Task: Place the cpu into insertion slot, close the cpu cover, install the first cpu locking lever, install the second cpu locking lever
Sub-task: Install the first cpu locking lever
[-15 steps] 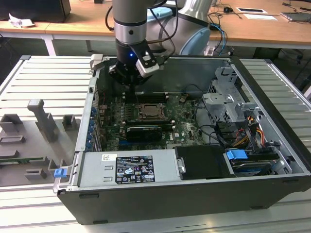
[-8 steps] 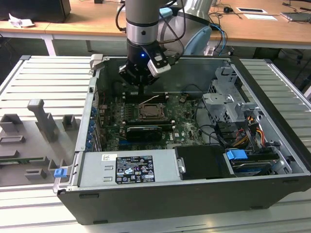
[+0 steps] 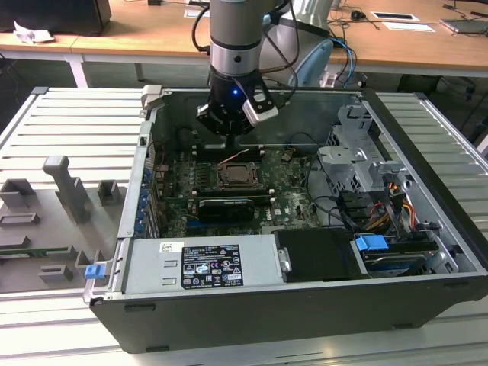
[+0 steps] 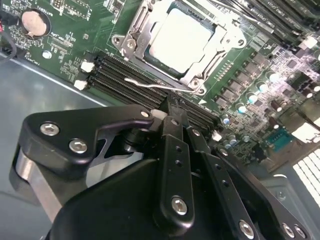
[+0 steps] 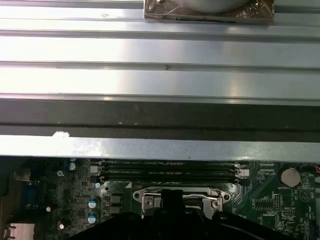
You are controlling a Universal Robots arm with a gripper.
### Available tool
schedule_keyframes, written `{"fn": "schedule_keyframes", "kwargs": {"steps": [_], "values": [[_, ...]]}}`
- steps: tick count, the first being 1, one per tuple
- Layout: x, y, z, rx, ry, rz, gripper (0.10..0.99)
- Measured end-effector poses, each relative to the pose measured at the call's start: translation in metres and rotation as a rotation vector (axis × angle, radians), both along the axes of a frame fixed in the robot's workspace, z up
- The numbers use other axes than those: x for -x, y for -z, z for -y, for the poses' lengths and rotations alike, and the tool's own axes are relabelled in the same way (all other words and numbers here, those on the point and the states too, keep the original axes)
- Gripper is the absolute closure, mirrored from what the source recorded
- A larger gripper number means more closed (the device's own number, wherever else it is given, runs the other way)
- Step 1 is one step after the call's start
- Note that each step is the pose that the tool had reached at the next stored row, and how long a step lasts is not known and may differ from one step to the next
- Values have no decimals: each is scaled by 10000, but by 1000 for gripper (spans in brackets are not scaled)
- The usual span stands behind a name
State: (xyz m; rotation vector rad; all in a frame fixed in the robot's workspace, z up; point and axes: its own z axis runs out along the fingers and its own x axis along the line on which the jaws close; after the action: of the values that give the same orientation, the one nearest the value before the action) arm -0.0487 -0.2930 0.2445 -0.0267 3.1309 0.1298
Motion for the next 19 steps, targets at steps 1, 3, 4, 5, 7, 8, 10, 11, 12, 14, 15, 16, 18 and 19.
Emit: {"fn": "schedule_keyframes", "kwargs": {"steps": [1,3,4,5,7,8,10,11,12,14,15,16,18,19], "values": [[-2,42,0,1,-2,-1,980],[-3,64,0,1,-2,1,980],[-3,69,0,2,-22,13,980],[-3,72,1,3,-47,42,980],[-3,81,0,2,-86,190,980],[-3,85,0,0,-94,244,980],[-3,92,0,-15,-101,253,980],[-3,96,0,-24,-102,253,980],[-4,100,0,-37,-102,254,980],[-7,112,0,-62,-101,254,980],[-12,126,0,-70,-102,253,980],[-18,136,0,-79,-105,253,980],[-34,161,-2,-104,-110,253,980],[-44,176,-10,-105,-110,253,980]]}}
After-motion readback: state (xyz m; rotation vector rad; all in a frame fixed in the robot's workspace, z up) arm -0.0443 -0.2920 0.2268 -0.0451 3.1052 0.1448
